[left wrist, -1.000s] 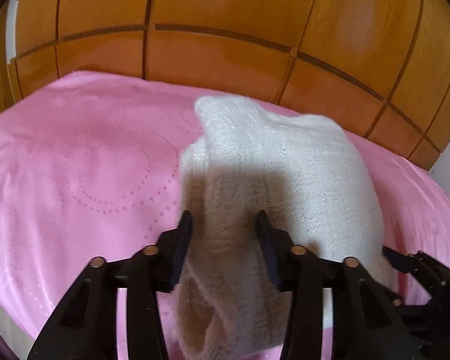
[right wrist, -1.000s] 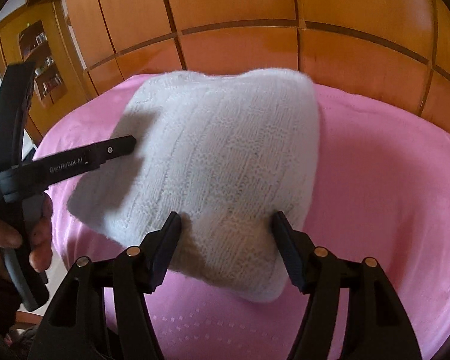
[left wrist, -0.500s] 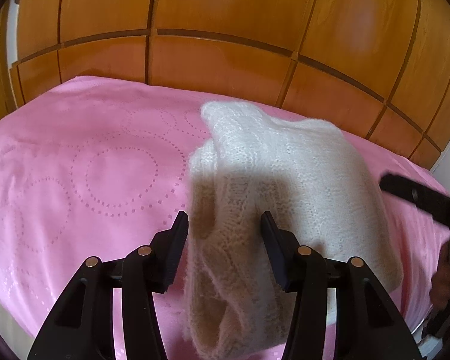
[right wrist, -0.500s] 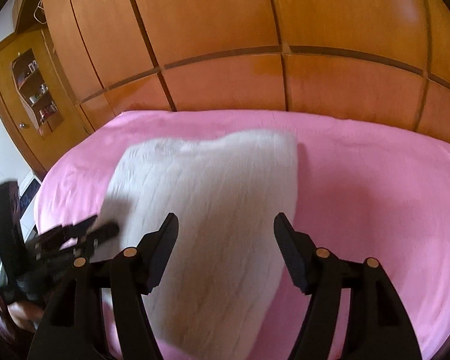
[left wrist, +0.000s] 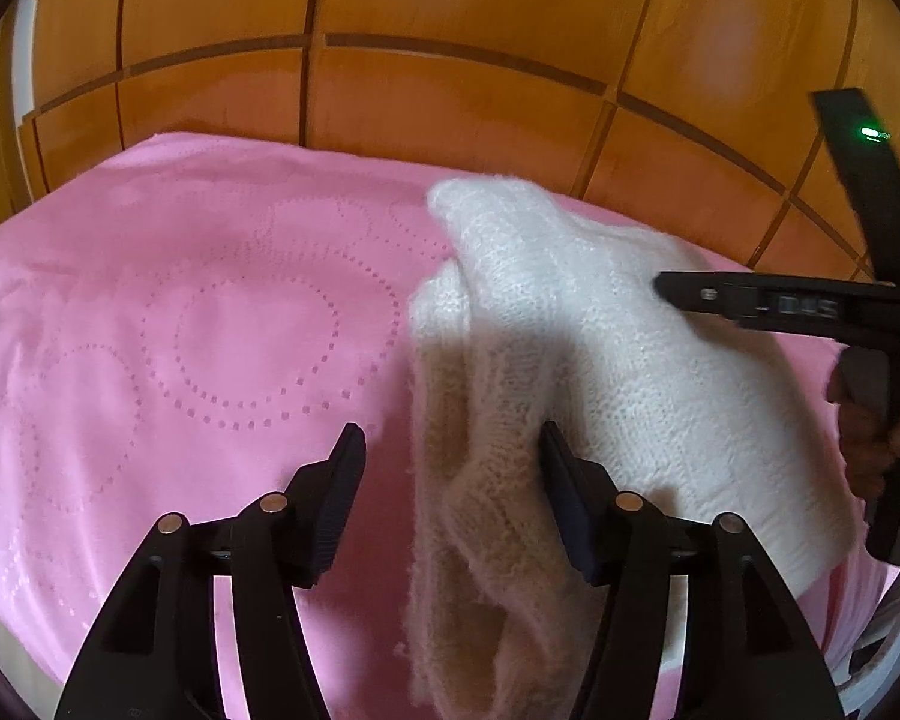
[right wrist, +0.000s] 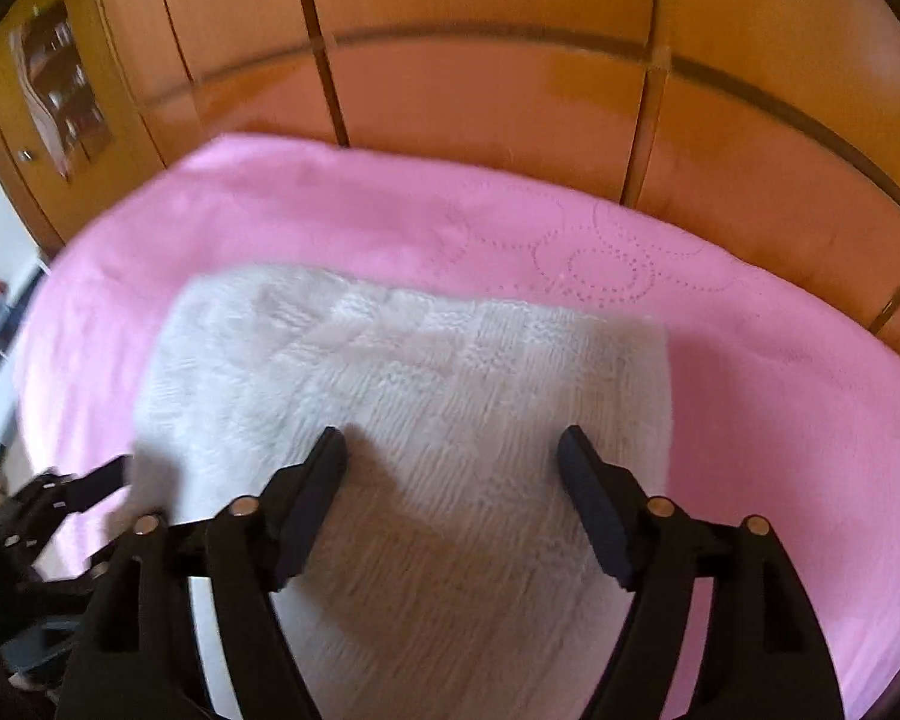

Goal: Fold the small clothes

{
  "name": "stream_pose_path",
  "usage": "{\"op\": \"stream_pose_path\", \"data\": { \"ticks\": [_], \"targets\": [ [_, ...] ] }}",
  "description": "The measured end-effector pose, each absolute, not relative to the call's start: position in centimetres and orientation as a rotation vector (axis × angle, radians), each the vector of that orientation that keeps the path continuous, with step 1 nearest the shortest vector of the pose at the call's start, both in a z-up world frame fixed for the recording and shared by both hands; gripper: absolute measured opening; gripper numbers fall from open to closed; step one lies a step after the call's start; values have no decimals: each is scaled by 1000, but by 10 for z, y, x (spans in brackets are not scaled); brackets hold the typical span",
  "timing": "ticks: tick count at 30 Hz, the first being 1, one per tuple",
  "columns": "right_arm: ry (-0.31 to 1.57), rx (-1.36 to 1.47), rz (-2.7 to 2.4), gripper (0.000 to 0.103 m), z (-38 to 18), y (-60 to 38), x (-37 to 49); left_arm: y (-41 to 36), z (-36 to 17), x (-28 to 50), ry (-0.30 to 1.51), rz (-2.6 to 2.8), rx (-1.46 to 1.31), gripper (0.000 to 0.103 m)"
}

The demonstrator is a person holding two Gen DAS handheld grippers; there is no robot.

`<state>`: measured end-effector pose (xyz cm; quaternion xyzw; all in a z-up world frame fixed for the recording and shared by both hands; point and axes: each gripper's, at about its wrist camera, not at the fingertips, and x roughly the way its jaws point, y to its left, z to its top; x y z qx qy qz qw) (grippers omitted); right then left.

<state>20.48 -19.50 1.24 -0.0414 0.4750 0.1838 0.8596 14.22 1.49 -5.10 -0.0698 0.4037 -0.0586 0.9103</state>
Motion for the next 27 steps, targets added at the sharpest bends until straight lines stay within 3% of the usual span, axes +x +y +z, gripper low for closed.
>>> {"op": "stream_pose_path", "data": {
  "ticks": [4,8,14,17,21,27],
  "targets": [
    [999,-44,382,88,4,-195,218,31,-63,148,850,-129,-229,71],
    [941,82,390,95,15,-228,204,39,-68,148,846,-165,-247,72],
    [971,403,403,95,-12,-297,175,62,-75,155,889,-278,-430,75],
    [993,543,466,92,-32,-313,161,70,-74,155,899,-324,-514,77],
    [984,665,543,80,-45,-316,152,71,-75,156,925,-398,-617,80],
    [991,686,594,78,-49,-303,160,60,-89,163,943,-455,-644,80]
  ]
}}
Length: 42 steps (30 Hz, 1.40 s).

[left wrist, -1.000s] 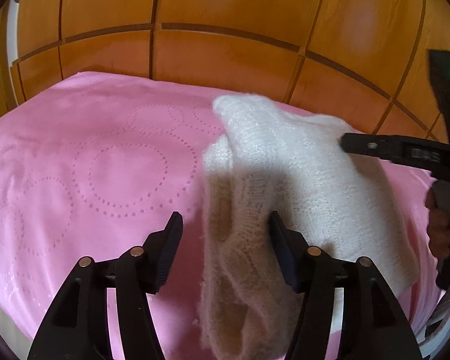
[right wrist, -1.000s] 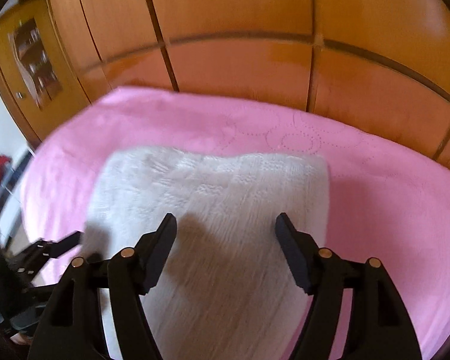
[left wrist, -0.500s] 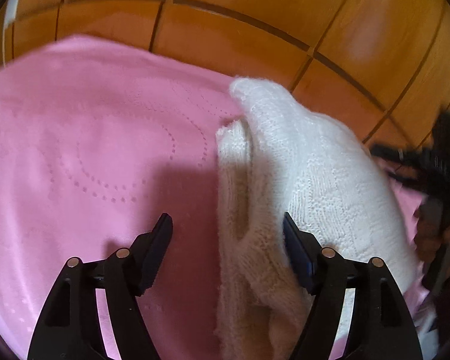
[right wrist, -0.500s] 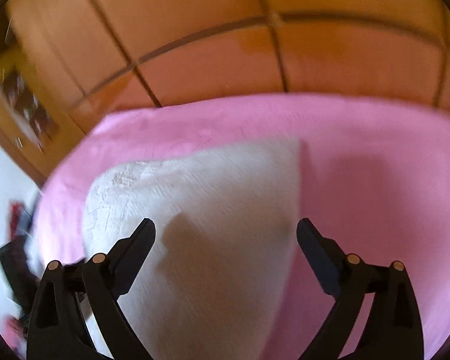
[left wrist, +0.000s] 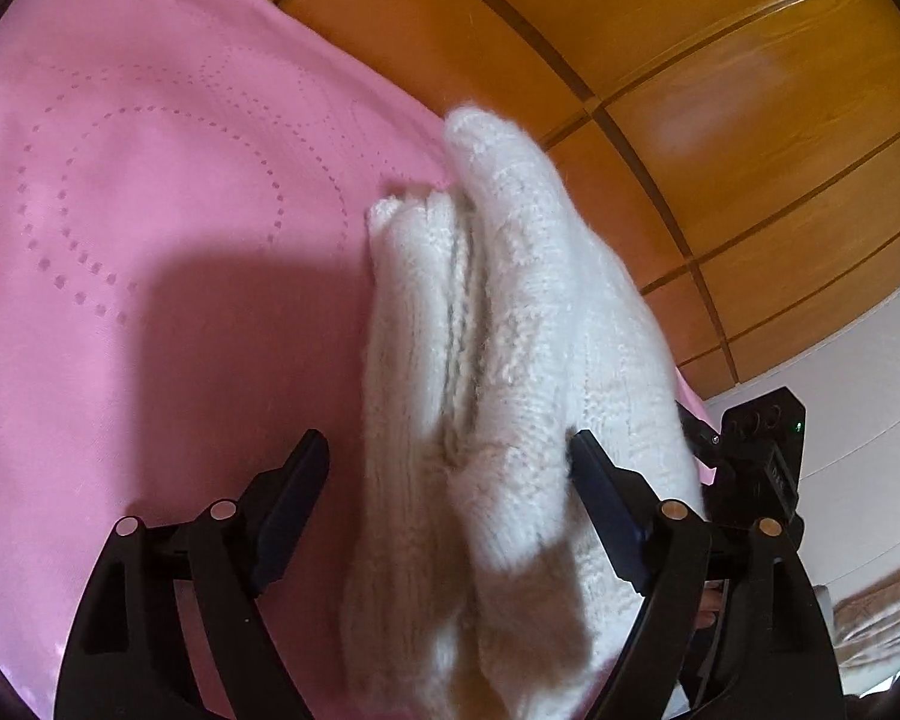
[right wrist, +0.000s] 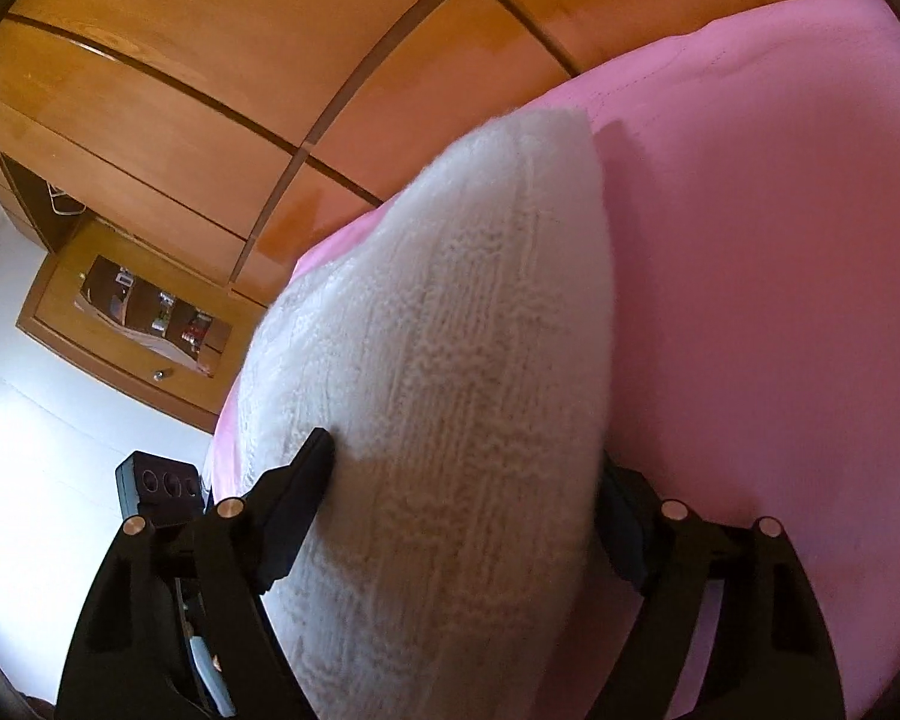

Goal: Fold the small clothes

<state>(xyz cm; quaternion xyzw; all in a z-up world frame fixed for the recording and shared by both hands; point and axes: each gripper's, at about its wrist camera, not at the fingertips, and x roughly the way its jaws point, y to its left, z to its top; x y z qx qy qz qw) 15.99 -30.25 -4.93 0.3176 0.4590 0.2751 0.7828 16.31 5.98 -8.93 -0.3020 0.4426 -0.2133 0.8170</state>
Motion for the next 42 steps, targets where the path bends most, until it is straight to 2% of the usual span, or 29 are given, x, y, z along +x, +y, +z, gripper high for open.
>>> {"op": "stream_pose_path", "data": {
  "ticks": [3,6,10,23,34,38,42],
  "targets": [
    [1003,655,598,68,-46,-294,167,57,-93,165,937,-520,-683,56],
    [994,637,593,55,-39,-294,158,53,-90,161,917,-538,-661,44],
    [963,577,587,51,-25,-293,141,53,-84,155,900,-563,-665,36],
    [861,456,687,46,27,-273,118,65,-61,113,784,-591,-788,29],
    [713,366,1021,46,101,-165,144,156,28,50,504,-428,-723,29],
    [785,350,1023,49,76,-118,181,181,31,52,487,-307,-679,29],
    [967,267,898,55,9,-82,213,186,-22,85,644,-186,-669,29]
  ]
}}
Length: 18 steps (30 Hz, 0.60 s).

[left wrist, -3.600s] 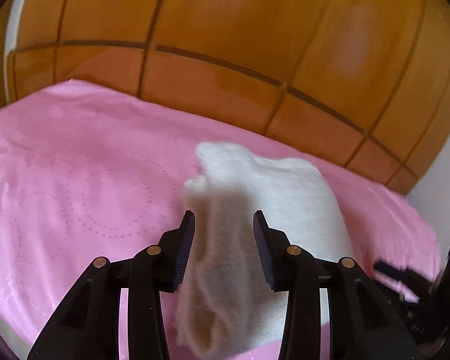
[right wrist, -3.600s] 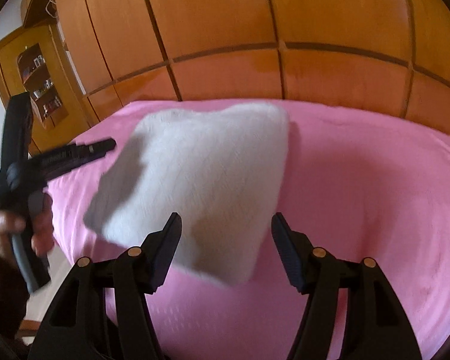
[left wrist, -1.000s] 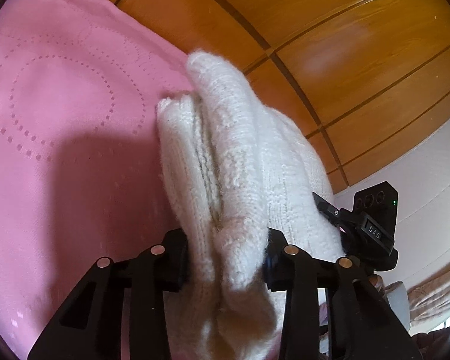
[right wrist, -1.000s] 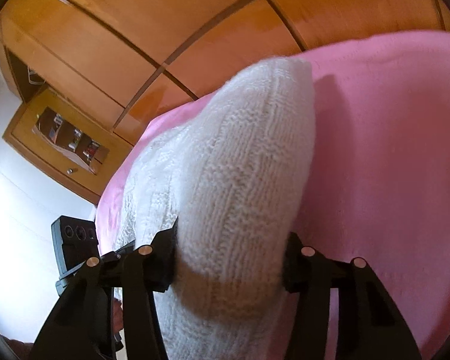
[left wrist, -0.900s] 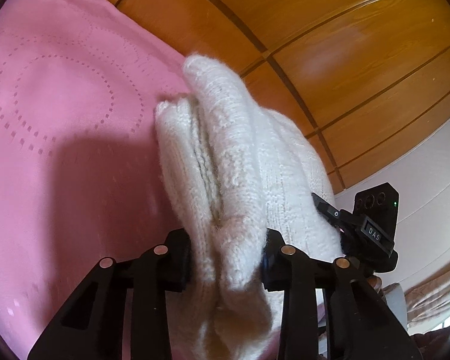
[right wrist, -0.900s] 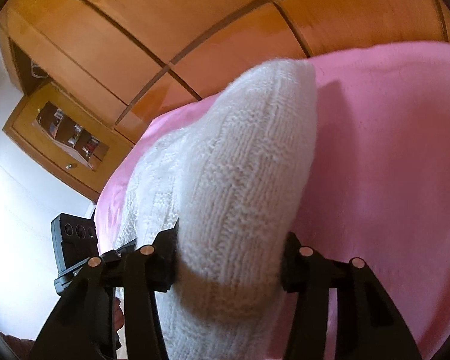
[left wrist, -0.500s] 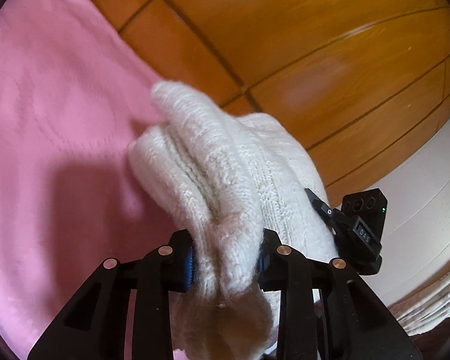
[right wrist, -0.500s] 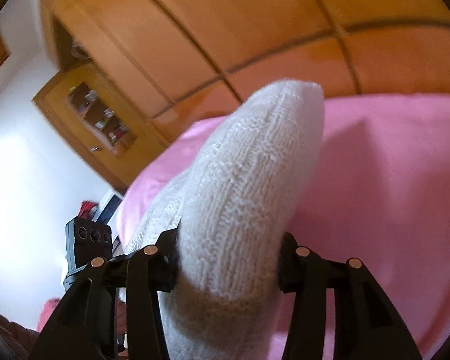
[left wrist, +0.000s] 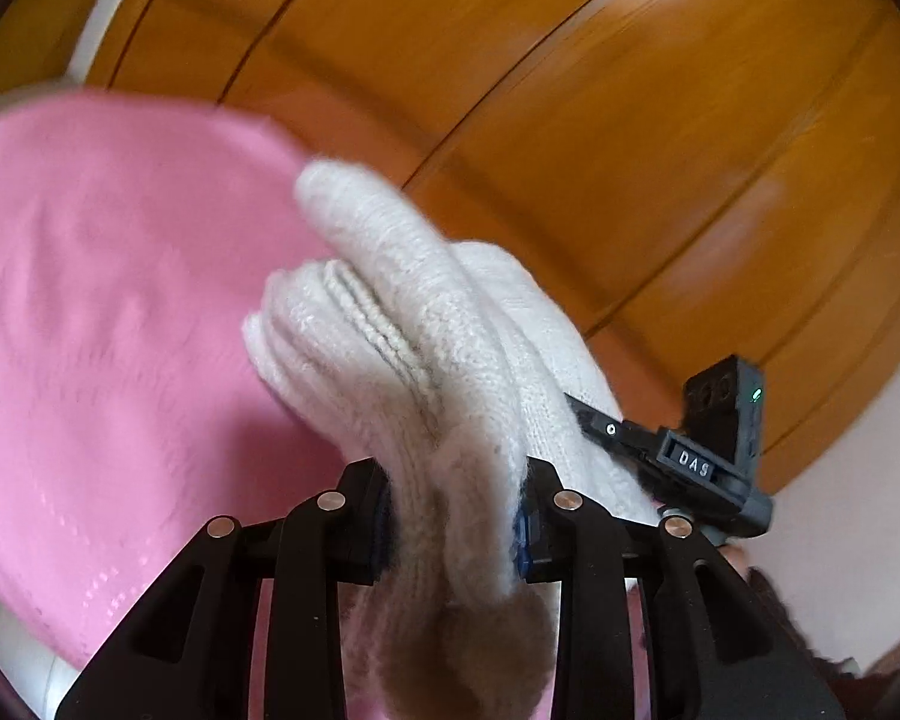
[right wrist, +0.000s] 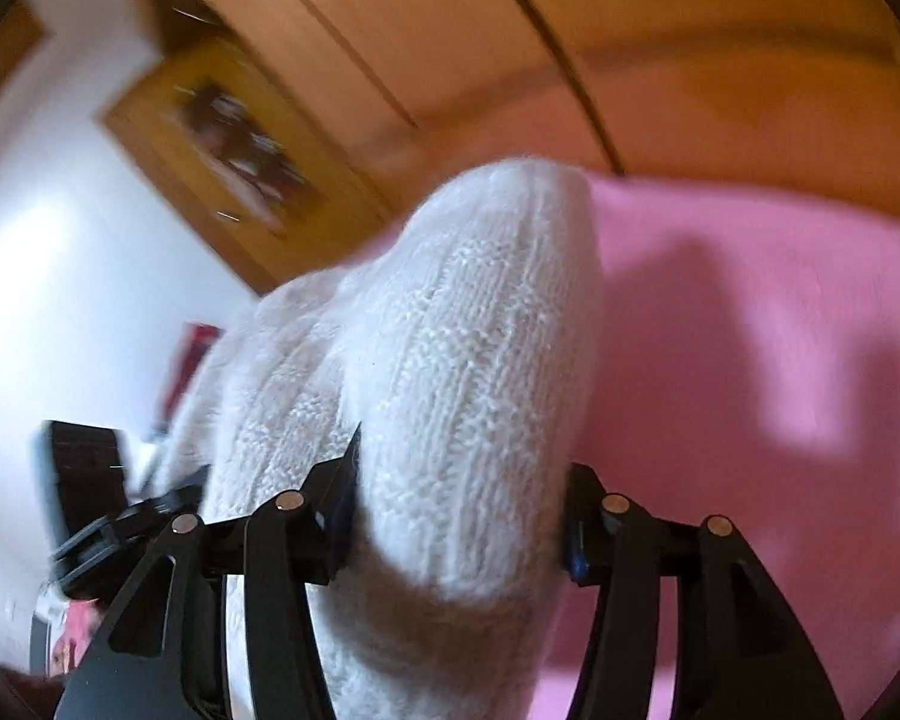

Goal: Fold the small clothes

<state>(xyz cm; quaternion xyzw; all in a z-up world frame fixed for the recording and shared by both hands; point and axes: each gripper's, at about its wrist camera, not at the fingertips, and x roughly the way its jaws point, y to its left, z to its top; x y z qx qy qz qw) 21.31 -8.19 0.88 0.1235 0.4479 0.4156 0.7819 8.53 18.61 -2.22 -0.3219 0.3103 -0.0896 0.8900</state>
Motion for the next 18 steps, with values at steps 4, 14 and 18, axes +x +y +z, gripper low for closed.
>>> {"op": "stream_pose_path", "data": {
  "ticks": [4,14,18],
  "targets": [
    [1028,260,765,83,-42,-90,218,168,-67,101,788,-46,-543,45],
    [767,103,689,63,21,-101,152,147,-35,92,722,253,-334,57],
    [767,-82,731,45,-1,-63,116,157,-49,92,748,343,-314,62]
  ]
}}
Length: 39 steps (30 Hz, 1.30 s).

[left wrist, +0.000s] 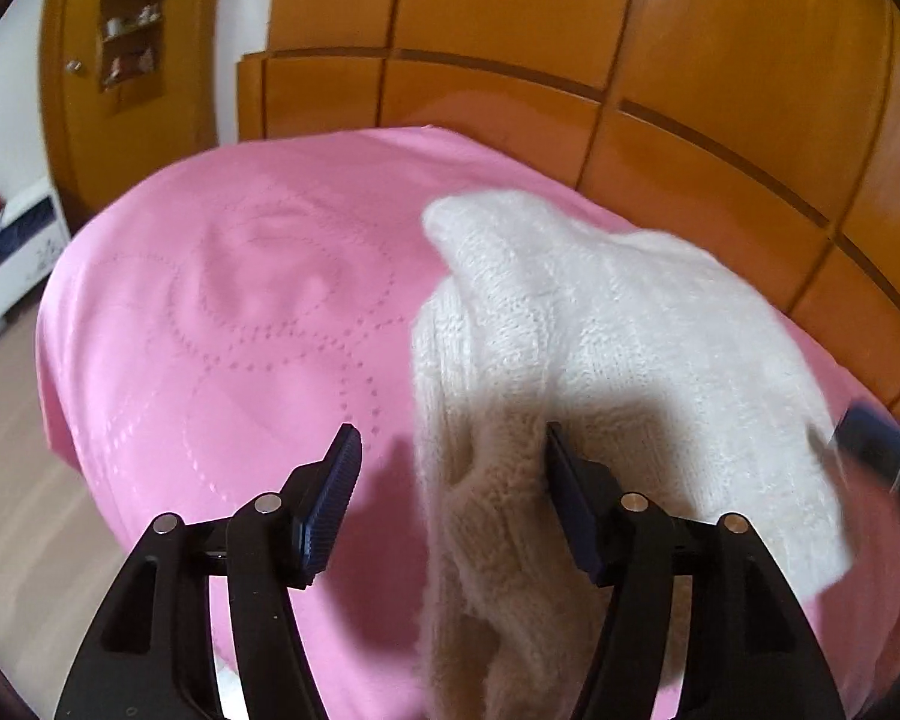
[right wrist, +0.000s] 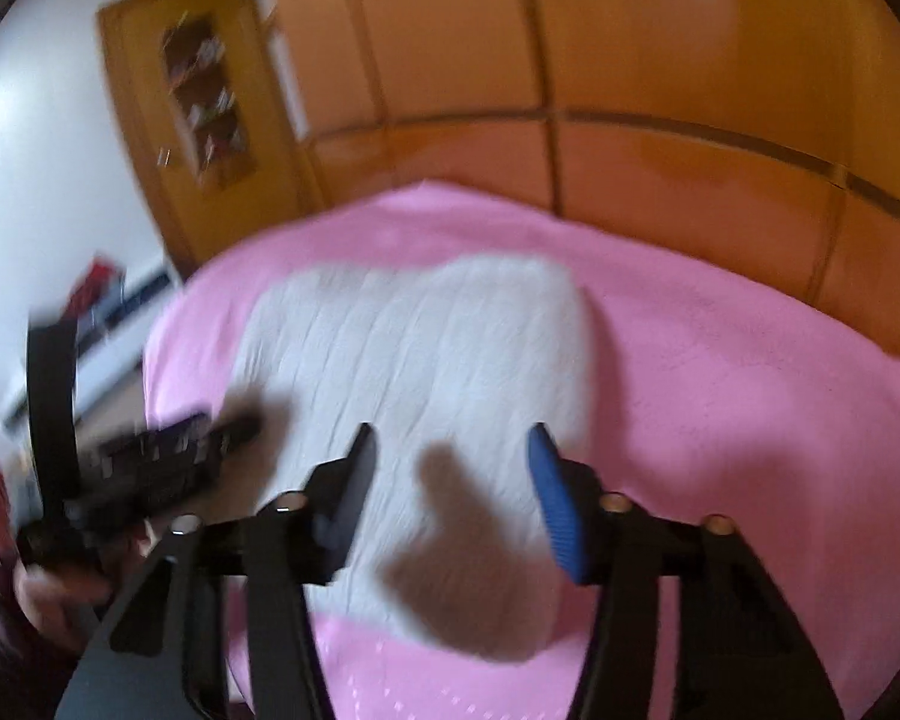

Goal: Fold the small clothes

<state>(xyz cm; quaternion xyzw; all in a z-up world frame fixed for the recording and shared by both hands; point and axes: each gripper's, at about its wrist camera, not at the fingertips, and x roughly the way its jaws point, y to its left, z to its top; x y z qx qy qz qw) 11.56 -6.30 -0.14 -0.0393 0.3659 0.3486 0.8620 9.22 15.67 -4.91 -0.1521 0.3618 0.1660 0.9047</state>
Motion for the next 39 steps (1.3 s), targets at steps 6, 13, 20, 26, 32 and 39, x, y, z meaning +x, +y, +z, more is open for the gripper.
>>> {"op": "stream_pose_path", "data": {
  "ticks": [6,13,20,26,32,39],
  "targets": [
    [808,-168,657,48,-40,-51,107,167,-54,90,756,378,-355,72],
    [816,-116,615,64,-30,-55,100,141,-38,70,751,405,-314,72],
    [814,-75,564,76,-20,-69,91,126,-22,45,696,433,-268,80],
    [797,-78,503,87,-14,-81,78,122,-16,27,673,465,-269,87],
    [740,-107,412,100,-4,-87,61,114,-16,14,674,471,-231,94],
    [701,-101,330,101,1,-95,44,104,-19,2,657,453,-235,99]
  ]
}}
